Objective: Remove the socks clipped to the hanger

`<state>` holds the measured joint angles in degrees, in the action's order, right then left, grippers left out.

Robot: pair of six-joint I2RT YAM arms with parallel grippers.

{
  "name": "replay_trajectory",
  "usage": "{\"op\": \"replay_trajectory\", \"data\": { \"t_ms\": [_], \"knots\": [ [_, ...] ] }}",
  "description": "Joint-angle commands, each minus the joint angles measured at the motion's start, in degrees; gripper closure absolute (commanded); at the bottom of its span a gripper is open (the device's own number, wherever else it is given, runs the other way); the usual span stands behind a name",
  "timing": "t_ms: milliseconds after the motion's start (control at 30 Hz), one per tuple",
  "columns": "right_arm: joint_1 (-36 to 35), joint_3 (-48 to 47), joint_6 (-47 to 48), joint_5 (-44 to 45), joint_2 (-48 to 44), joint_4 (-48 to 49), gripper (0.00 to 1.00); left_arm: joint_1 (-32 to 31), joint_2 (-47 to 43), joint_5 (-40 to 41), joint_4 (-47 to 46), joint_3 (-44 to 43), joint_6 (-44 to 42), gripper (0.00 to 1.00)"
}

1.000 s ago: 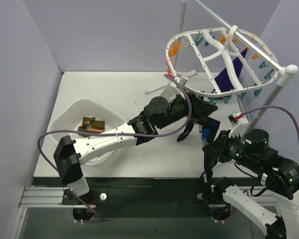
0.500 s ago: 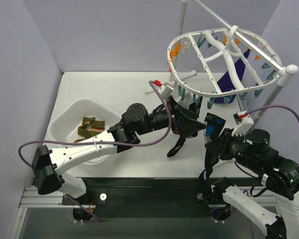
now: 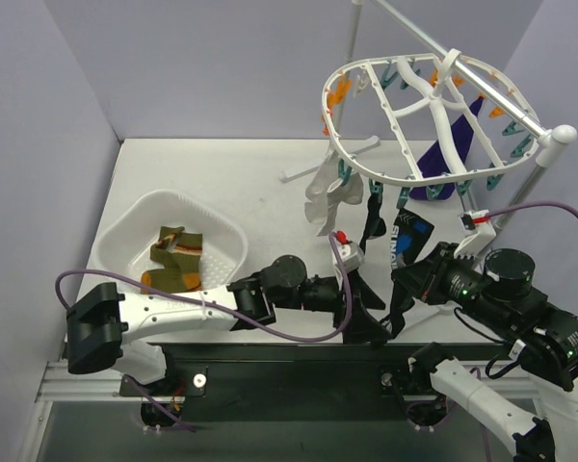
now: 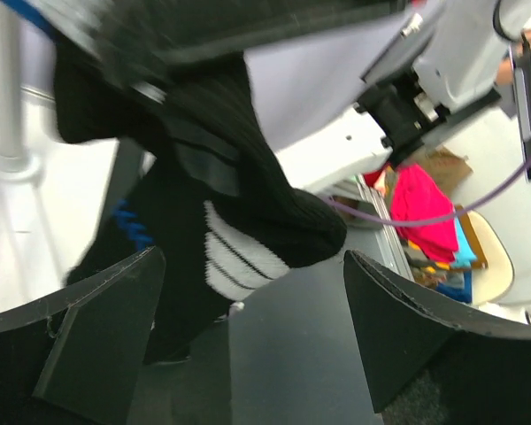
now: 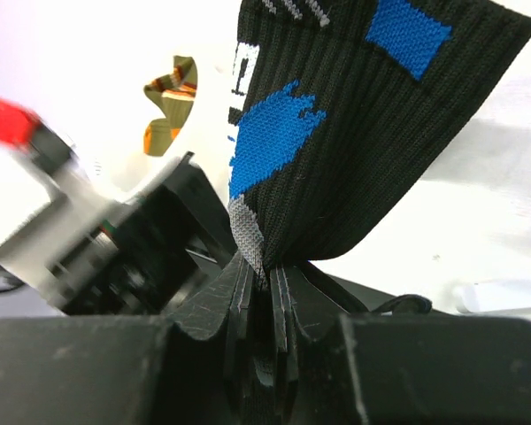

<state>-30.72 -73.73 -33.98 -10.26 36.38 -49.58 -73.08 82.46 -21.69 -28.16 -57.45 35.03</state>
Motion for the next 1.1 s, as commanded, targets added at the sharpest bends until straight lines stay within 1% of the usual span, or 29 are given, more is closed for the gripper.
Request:
{"op": "replay_trajectory", "data": {
  "t_ms": [0,100,233,367,467,500,533,600,633,700,800,933,1000,1033,1067],
  "knots": [
    [0.05,-0.71,-1.44,-1.52,-1.05,3.88,1.00,-2.15,3.06,-1.68,-6.46,-3.98,-1.11,0.07],
    [0.05,-0.10,-1.79,-1.34,-1.66,3.88,1.00,-2.51,5.17,-3.09,-9.80,-4.60,1.52,0.07],
    [0.05,0.52,-2.15,-1.43,-2.19,4.23,1.00,-2.51,6.49,-2.74,-11.12,-4.95,3.29,0.07],
    [0.05,1.75,-2.50,-2.22,-2.19,5.11,1.00,-2.59,7.11,1.12,-9.20,-5.83,4.09,0.07],
    [0.05,2.54,-2.50,-1.25,-2.10,5.02,1.00,-3.99,5.44,8.75,-7.27,-5.39,2.60,0.04],
    [-0.04,2.80,-2.67,-0.99,-2.10,5.02,1.00,-4.61,5.00,11.47,-5.78,-5.48,-0.02,0.04],
    [-0.04,2.98,-2.67,-0.73,-2.19,5.11,1.00,-5.31,4.30,18.02,-1.85,-5.91,-1.44,0.04],
    [0.05,3.16,-3.11,-0.46,-2.02,5.20,1.00,-6.63,4.20,23.16,1.52,-7.50,-3.55,0.04],
    [0.13,3.25,-3.11,-0.46,-1.84,5.20,1.00,-6.73,4.55,26.06,3.36,-8.02,-3.30,0.04],
    [0.05,3.51,-3.11,-0.55,-1.58,5.20,1.00,-6.73,4.64,28.10,4.43,-8.64,-1.99,0.04],
    [0.05,3.77,-3.03,-0.11,-1.84,5.20,0.99,-6.99,4.12,30.56,3.47,-7.68,-1.80,0.04],
    [0.05,3.33,-3.03,-1.34,-1.58,5.46,0.99,-6.99,4.38,34.17,5.13,-8.55,-2.15,0.04],
    [0.05,3.60,-3.03,-2.74,-1.40,5.64,0.99,-6.90,4.47,34.35,4.79,-8.90,-3.20,0.09],
    [0.05,3.68,-3.03,-3.01,-1.23,5.72,0.98,-6.81,4.73,33.74,3.83,-9.25,-3.91,0.33],
    [-0.04,3.77,-2.85,-3.44,-1.22,5.81,0.98,-6.81,4.82,33.21,3.73,-9.61,-5.30,0.47]
  ]
}}
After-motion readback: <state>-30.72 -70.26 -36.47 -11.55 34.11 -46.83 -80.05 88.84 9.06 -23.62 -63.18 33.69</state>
